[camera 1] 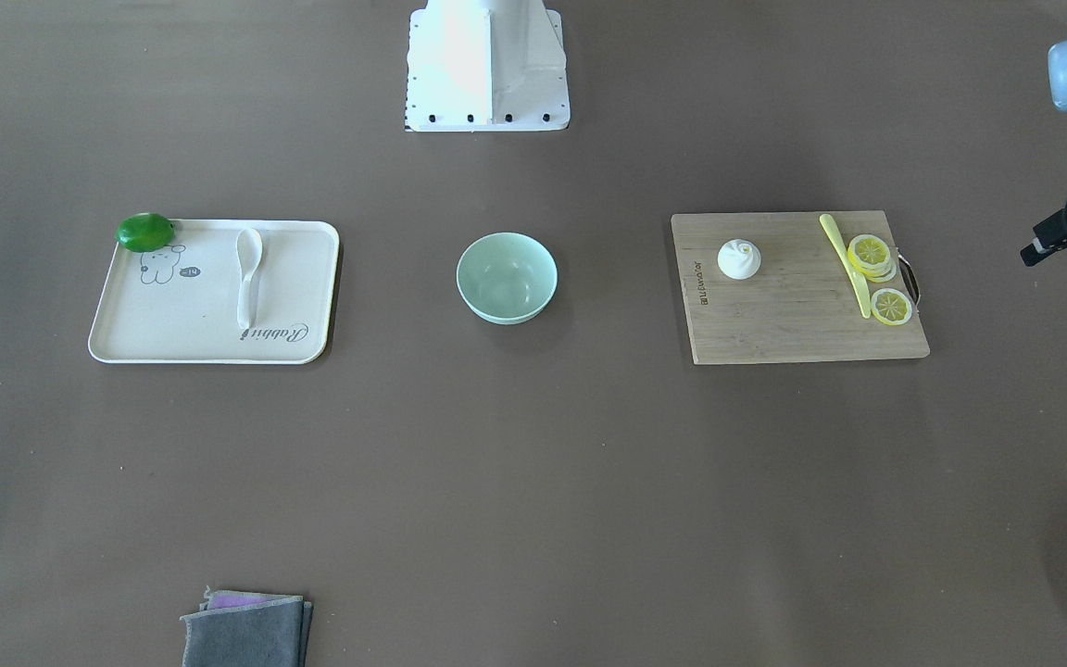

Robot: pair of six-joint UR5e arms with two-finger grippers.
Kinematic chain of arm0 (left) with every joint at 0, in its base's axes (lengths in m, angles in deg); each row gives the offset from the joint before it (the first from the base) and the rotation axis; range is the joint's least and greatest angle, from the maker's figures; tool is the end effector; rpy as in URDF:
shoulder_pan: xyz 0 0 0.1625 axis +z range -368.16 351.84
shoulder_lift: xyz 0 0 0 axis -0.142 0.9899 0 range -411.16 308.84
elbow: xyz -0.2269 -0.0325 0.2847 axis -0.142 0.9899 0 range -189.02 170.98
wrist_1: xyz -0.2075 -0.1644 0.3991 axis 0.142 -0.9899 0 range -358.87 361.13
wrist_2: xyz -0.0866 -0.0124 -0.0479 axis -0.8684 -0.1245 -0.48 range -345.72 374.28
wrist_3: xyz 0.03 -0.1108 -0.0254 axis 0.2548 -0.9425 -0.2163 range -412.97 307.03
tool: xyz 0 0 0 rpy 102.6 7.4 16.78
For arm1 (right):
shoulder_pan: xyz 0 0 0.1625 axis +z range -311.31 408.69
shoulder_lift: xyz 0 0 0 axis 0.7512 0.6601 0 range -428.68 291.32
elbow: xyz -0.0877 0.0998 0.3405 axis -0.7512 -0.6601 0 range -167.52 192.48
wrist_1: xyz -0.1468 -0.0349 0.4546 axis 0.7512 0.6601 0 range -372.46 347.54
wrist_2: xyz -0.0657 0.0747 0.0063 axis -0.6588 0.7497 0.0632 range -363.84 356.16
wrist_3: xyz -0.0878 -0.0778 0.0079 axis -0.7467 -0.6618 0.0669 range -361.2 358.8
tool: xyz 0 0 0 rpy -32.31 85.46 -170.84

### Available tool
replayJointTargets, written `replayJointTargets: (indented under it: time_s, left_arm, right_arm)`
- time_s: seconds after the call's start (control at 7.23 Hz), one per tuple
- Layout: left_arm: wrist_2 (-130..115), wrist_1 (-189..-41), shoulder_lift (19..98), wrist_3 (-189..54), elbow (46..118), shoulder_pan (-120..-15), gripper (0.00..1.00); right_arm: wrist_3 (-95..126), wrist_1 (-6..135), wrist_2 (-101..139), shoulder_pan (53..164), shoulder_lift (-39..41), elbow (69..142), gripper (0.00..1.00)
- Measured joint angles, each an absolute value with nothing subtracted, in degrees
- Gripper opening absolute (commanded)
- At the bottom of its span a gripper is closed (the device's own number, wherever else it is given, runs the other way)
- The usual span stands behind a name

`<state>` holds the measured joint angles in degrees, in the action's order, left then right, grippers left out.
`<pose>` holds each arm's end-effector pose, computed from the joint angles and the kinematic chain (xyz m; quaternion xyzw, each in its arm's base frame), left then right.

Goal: Put spoon and bun in bowl

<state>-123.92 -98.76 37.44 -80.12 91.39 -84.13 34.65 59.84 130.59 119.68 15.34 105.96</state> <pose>0.0928 -0.5593 0.4977 -0.0014 0.4297 -0.0362 0.9022 -0.1534 -0.6017 0.4796 0.0236 -0.4264 0.0439 0.9032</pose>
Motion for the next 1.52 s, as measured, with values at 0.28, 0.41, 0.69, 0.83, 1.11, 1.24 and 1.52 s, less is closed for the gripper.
replayJointTargets:
  time_s: [0.28,0.41,0.69,0.83,1.11,1.24,1.52]
  left_arm:
    - [-123.55,-98.62,38.17,-80.11,91.27,-83.96,0.98]
    - [-123.39,-98.57,38.29,-80.09,91.15,-83.78,0.98]
    - [-123.21,-98.48,38.38,-80.18,90.97,-83.37,0.98]
    - [-123.19,-98.44,38.39,-80.23,90.97,-83.28,0.98]
    - [-123.18,-98.37,38.4,-80.29,90.89,-83.23,0.98]
    - [-123.18,-98.36,38.43,-80.36,90.86,-83.22,0.98]
    - [-123.18,-98.4,38.82,-81.5,90.83,-83.06,0.98]
  right_arm:
    - [52.6,58.69,125.1,107.22,13.16,110.77,1.0]
    - [60.86,58.51,120.66,100.96,11.22,111.62,1.0]
    - [67.16,58.47,112.07,90.32,9.51,112.65,1.0]
    - [67.78,58.55,110.91,87.99,9.16,112.91,1.0]
    - [68.01,59.09,110.91,86.62,9.5,113.62,0.81]
    - [67.99,59.22,110.98,86.45,9.85,113.78,0.63]
    - [68.01,60.72,111.14,86.2,9.88,113.99,0.15]
